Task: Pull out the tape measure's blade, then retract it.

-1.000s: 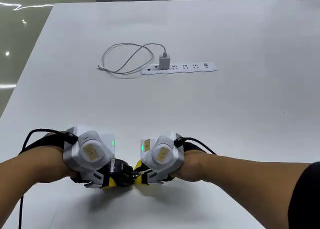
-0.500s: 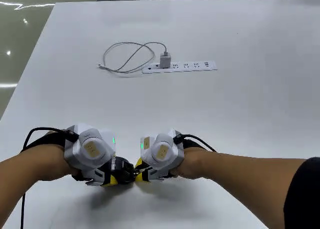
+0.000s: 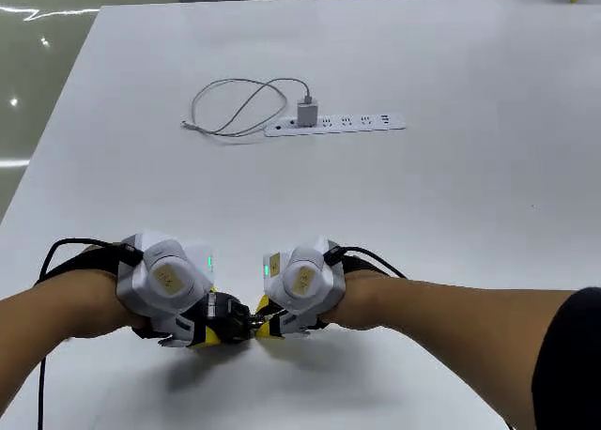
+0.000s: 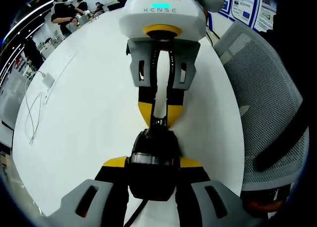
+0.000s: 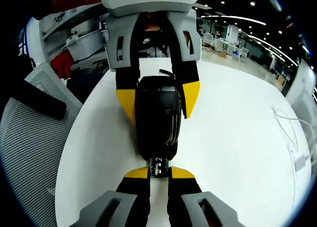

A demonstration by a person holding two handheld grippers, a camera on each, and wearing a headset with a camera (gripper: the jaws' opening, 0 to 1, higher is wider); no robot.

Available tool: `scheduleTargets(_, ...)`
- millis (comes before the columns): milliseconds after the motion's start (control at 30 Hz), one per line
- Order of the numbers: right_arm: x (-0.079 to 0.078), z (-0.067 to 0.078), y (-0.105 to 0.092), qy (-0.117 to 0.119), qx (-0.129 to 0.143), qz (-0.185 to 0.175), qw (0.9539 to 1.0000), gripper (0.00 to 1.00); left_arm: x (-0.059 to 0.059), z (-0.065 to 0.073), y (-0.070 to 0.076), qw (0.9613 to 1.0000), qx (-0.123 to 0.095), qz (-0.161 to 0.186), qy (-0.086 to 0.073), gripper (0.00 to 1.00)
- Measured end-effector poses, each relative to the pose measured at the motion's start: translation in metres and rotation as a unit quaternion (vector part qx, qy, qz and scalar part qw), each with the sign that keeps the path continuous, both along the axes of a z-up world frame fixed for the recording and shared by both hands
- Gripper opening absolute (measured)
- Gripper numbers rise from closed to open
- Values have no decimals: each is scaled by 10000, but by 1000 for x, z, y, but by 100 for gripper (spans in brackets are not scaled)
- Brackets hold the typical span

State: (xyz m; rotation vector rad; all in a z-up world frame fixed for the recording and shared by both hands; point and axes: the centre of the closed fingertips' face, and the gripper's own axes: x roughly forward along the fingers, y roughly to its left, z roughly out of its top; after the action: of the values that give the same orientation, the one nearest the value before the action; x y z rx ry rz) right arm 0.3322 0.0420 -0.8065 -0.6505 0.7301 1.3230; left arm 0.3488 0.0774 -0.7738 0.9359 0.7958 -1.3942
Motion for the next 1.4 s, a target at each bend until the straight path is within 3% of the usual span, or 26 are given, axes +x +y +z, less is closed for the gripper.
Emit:
scheduleTargets(433, -2, 1, -8, 147, -35, -124, 9998, 8, -1, 0, 1, 10000, 32, -9, 1, 31)
scheduleTargets(600, -1, 0, -10, 70, -61, -74, 9999, 8, 0, 0, 1, 10000, 30, 18, 9, 31)
scheduleTargets(667, -1, 1, -11, 162, -33, -107, 9998, 8, -1, -1, 1, 10000, 36, 2, 3, 31)
scheduleTargets(1400, -1, 0, -23, 164, -141, -119, 9997, 9, 0, -1, 1, 10000, 61, 26, -4, 31)
